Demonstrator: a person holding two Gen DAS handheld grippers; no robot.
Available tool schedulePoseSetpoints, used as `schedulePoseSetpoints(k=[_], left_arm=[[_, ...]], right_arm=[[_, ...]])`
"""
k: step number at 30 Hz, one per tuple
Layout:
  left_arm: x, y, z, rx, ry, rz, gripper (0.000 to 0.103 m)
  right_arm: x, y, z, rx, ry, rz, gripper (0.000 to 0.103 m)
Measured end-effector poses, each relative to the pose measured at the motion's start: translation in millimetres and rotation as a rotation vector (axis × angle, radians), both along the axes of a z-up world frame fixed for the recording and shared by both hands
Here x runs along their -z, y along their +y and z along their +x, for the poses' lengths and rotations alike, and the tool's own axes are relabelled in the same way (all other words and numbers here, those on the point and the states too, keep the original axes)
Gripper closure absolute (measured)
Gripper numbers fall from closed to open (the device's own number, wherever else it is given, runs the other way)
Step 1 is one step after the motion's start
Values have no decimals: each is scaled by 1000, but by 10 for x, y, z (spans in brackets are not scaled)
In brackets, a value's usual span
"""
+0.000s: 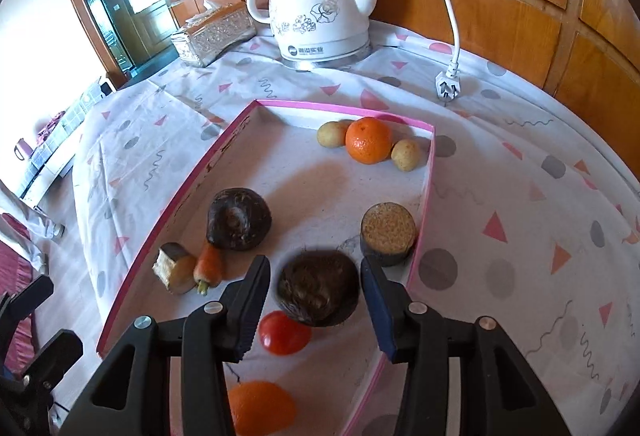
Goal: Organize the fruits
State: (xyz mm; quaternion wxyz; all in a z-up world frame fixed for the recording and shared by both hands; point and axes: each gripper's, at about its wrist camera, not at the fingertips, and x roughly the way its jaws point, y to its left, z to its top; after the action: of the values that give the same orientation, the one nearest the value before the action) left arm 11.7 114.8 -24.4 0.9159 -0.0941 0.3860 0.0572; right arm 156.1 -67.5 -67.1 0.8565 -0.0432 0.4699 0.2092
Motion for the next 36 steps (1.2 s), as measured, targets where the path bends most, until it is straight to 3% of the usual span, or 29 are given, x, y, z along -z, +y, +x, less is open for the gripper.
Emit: schedulePoseSetpoints(k=[2,3,11,26,36], left_arm=[[13,1,12,-3,3,-2,12],[15,-5,15,-3,3,-3,12],[-59,-74,-14,8,-22,11,7],[-258,-397,-248,74,-100,55,0],[-347,-540,-316,79,-110,94,0]], right_arm=[[-16,-13,-10,2,-7,15,36],[-30,-20,-12,3,-12,19,35],[-162,-166,-348,49,-86,6,35],[-166,-571,-1396,292,-236,-96,35],[-237,-637,-1586,360,-294,-141,35]])
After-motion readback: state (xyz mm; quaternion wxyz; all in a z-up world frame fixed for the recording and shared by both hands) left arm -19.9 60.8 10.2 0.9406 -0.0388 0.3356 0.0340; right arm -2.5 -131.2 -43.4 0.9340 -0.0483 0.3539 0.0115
